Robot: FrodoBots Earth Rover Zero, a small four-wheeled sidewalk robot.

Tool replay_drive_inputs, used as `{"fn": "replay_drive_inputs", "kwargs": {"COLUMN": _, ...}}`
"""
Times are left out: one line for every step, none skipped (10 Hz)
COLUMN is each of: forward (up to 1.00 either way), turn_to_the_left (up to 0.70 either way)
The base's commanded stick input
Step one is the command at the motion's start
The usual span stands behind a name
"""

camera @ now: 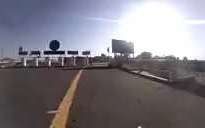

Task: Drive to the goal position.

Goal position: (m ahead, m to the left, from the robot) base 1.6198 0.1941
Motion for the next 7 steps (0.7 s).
{"fn": "replay_drive_inputs", "kwargs": {"forward": 0.7, "turn_to_the_left": 0.33}}
{"fn": "replay_drive_inputs", "kwargs": {"forward": 0.7, "turn_to_the_left": 0.0}}
{"fn": "replay_drive_inputs", "kwargs": {"forward": 0.7, "turn_to_the_left": 0.0}}
{"fn": "replay_drive_inputs", "kwargs": {"forward": 0.7, "turn_to_the_left": 0.0}}
{"fn": "replay_drive_inputs", "kwargs": {"forward": 0.7, "turn_to_the_left": 0.0}}
{"fn": "replay_drive_inputs", "kwargs": {"forward": 0.7, "turn_to_the_left": 0.0}}
{"fn": "replay_drive_inputs", "kwargs": {"forward": 0.7, "turn_to_the_left": 0.0}}
